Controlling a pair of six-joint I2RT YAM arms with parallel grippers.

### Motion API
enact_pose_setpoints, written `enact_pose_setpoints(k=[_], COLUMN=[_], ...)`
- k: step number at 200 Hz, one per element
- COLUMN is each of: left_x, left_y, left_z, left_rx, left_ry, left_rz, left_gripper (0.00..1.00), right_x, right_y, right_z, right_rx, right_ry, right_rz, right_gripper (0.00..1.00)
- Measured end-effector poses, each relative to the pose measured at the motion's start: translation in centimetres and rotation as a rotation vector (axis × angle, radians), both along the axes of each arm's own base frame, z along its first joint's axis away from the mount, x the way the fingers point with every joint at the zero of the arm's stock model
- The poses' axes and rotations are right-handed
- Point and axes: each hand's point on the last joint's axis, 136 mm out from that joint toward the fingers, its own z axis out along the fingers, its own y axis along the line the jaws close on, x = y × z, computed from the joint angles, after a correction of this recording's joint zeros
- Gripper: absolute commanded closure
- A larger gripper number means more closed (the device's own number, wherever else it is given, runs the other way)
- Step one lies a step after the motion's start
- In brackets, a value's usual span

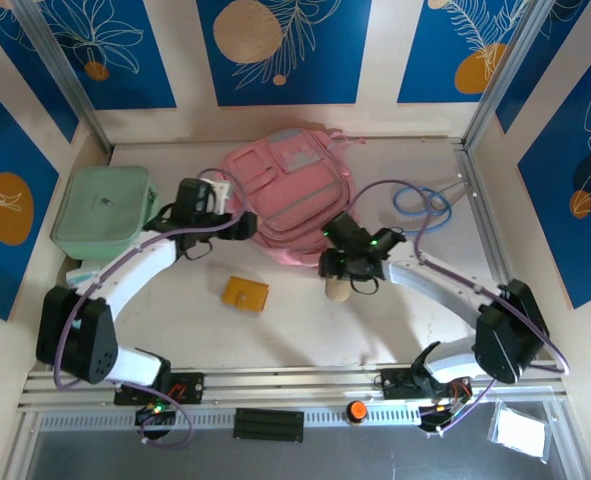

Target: Pack the student bag

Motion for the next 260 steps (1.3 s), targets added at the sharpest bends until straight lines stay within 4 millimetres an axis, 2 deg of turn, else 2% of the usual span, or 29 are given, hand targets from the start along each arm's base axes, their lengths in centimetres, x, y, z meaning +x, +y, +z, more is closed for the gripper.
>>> enact_pose_setpoints(k=[22, 41, 60, 80, 115, 146, 162, 209, 243, 260], left_x=[0.1, 0.3, 0.9, 2.0, 4.1, 4.8, 4.9, 5.5, 5.4, 5.5], left_y=[-4.7, -8.0, -10.3, -11.9, -13.0, -13.4, -13.4, -13.2, -13.4, -13.4], left_z=[-0.5, -1.2, -2.0, -2.8, -4.2, -5.8, -6.5, -6.7, -6.3, -5.6], left_rx=[0.085, 0.146, 0.219, 0.312, 0.437, 0.517, 0.554, 0.624, 0.62, 0.607], left_ry=[-0.042, -0.063, -0.075, -0.096, -0.09, -0.06, -0.044, -0.027, -0.026, -0.037], left_rz=[-0.169, -0.295, -0.396, -0.468, -0.542, -0.593, -0.599, -0.549, -0.51, -0.492], left_gripper=[0.0, 0.04, 0.11, 0.18, 0.3, 0.32, 0.37, 0.67, 0.85, 1.0], right_x=[1.4, 2.5, 3.5, 4.3, 5.0, 5.1, 5.1, 5.1, 5.3, 5.4], right_y=[-3.0, -4.8, -5.8, -6.2, -6.1, -5.9, -5.8, -5.5, -5.5, -5.5], right_z=[0.3, 0.3, 0.5, 0.9, 1.3, 1.5, 1.6, 1.6, 1.7, 1.7], right_rx=[0.061, 0.109, 0.16, 0.203, 0.253, 0.276, 0.287, 0.303, 0.309, 0.318], right_ry=[-0.013, -0.012, -0.017, -0.029, -0.039, -0.04, -0.039, -0.033, -0.037, -0.04], right_rz=[-0.11, -0.185, -0.231, -0.254, -0.255, -0.252, -0.247, -0.243, -0.245, -0.249], right_gripper=[0.44, 0.44, 0.44, 0.44, 0.44, 0.44, 0.44, 0.45, 0.45, 0.45])
